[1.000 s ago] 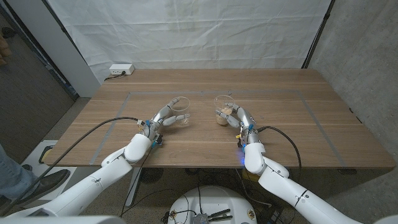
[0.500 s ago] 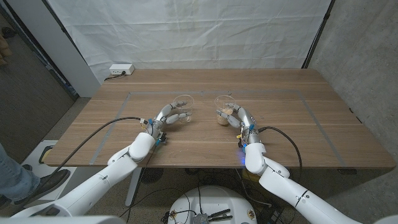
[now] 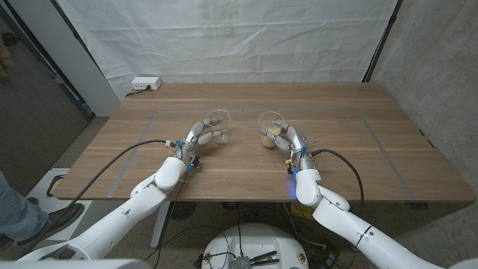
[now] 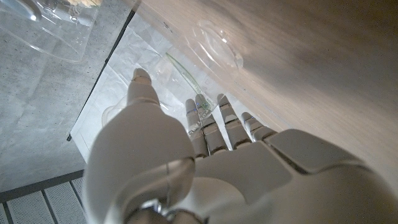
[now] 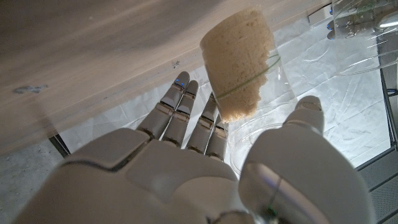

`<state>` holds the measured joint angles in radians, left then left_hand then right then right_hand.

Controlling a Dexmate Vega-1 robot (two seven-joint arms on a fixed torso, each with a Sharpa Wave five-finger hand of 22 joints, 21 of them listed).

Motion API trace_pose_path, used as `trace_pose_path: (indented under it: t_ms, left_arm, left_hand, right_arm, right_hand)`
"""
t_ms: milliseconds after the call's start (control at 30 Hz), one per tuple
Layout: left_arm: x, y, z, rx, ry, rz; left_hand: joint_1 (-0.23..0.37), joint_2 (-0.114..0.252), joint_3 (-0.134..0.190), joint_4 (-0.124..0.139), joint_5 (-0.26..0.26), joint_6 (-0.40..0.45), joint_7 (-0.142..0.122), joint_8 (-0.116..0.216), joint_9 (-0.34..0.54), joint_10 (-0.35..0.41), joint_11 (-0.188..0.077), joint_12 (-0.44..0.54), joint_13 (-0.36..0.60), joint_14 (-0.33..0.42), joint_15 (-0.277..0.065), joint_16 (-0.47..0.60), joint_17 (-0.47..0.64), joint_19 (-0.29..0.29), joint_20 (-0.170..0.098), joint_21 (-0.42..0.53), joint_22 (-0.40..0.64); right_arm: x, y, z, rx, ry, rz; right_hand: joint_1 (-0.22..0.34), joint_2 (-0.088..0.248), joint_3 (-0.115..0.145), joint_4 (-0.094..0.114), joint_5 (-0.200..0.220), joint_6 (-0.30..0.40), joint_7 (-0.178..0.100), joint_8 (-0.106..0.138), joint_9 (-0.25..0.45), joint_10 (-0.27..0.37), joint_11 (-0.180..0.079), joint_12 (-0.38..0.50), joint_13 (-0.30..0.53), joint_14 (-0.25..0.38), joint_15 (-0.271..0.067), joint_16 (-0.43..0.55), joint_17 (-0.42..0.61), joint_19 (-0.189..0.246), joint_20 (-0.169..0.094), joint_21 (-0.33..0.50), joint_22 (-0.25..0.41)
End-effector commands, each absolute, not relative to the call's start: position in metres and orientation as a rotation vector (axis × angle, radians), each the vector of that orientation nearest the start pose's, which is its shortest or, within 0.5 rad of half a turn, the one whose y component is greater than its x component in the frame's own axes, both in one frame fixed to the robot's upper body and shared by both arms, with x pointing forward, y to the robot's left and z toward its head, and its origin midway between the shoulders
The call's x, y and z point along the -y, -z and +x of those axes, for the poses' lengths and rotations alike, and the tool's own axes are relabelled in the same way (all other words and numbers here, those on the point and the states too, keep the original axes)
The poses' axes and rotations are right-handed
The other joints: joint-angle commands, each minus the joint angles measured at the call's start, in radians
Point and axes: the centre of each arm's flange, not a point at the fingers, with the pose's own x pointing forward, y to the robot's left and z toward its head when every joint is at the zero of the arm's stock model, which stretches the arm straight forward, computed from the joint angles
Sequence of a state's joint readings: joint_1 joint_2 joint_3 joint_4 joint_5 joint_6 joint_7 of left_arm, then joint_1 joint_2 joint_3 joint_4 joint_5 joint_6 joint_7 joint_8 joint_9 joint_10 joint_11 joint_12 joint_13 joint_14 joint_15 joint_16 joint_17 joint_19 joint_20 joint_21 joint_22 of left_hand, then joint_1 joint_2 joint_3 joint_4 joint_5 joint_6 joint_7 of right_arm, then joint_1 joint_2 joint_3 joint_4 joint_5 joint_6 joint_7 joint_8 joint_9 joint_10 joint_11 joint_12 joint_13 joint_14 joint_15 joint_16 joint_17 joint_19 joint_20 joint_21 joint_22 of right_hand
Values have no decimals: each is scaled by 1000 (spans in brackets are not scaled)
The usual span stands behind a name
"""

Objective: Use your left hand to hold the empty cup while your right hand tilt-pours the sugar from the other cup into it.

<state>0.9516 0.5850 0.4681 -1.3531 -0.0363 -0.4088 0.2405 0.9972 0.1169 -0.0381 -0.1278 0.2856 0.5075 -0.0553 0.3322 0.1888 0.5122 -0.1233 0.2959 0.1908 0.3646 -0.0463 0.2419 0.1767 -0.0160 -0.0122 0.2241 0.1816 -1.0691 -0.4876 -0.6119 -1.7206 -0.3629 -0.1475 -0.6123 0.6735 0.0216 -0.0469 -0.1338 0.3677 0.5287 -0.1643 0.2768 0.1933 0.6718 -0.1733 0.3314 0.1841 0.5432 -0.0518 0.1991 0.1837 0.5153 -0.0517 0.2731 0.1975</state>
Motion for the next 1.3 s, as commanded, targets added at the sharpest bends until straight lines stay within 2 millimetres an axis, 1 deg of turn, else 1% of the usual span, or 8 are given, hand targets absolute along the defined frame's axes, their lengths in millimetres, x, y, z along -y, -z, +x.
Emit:
trace_pose_path:
  t_ms: [33, 233, 300, 567, 700, 800, 900, 1300]
  left_arm:
    - [-258, 79, 616, 711, 142, 502]
    - [-255, 73, 612, 708, 181, 510]
    - [-255, 72, 611, 709, 182, 512]
    - [-256, 69, 605, 709, 196, 521]
    - [-256, 68, 603, 707, 203, 527]
    - [-256, 68, 602, 705, 209, 529]
    - [-256, 67, 602, 705, 212, 539]
    - [-254, 64, 604, 702, 226, 547]
  left_hand:
    - [-17, 4, -5, 11, -11, 1, 2, -12, 1, -6, 11, -12, 3, -6, -41, -9, 2, -8, -2, -5, 0]
    - [-27, -3, -13, 18, -23, -13, 12, -25, 1, -14, 17, -23, 3, -13, -34, -19, 2, -12, 14, -9, 0]
    - [-29, -4, -14, 19, -25, -12, 13, -26, 1, -13, 20, -25, 3, -15, -26, -21, 2, -11, 15, -9, 0]
    - [-36, -7, -19, 23, -34, -17, 19, -34, 1, -18, 26, -33, 4, -24, -21, -29, 2, -15, 23, -11, 1]
    - [-39, -8, -21, 26, -39, -22, 23, -41, 1, -23, 25, -39, 4, -30, -16, -34, 2, -18, 40, -13, 1]
    - [-41, -8, -23, 27, -42, -26, 25, -45, 1, -28, 31, -44, 4, -33, -15, -36, 2, -19, 42, -14, 2]
    - [-42, -9, -24, 29, -45, -32, 27, -50, 1, -35, 34, -49, 5, -39, -15, -40, 2, -22, 45, -15, 2]
    - [-40, -16, -28, 27, -51, -39, 32, -60, 2, -40, 34, -57, 5, -49, -18, -46, 2, -31, 37, -19, 2]
  right_arm:
    - [153, 71, 560, 793, 210, -816]
    - [147, 42, 559, 855, 204, -896]
    - [146, 39, 560, 862, 204, -902]
    - [141, 15, 566, 899, 196, -971]
    - [140, 3, 565, 901, 210, -1017]
    - [137, -4, 562, 895, 229, -1048]
    - [127, -12, 556, 857, 289, -1083]
    - [107, -32, 550, 891, 290, -1166]
  right_hand:
    - [12, 9, 0, 1, -1, 8, 2, 0, 6, 6, -3, -6, 2, 0, -87, -1, 5, 0, -62, -6, 4]
    - [16, 10, 0, 0, -2, 8, 4, -2, 6, 7, -1, -7, 2, 0, -88, -1, 5, 1, -61, -7, 4]
    - [18, 11, 1, 0, -2, 7, 3, -3, 6, 8, -1, -8, 2, 0, -87, -2, 5, 1, -61, -7, 5]
    - [25, 14, 2, -2, -3, 8, 4, -5, 6, 9, -1, -10, 2, 1, -85, -2, 5, 1, -60, -8, 5]
    - [31, 17, 5, -3, -4, 12, 6, -5, 6, 11, 1, -10, 2, 2, -86, -2, 5, 1, -59, -8, 5]
    - [34, 18, 6, -4, -4, 13, 6, -5, 6, 12, 0, -10, 2, 3, -87, -2, 5, 1, -59, -9, 5]
    - [37, 19, 6, -5, -4, 15, 8, -5, 6, 12, 0, -11, 2, 2, -86, -3, 4, 0, -59, -9, 5]
    - [41, 20, 6, -4, -7, 15, 12, -10, 6, 8, 7, -16, 2, 1, -80, -4, 4, 0, -55, -10, 5]
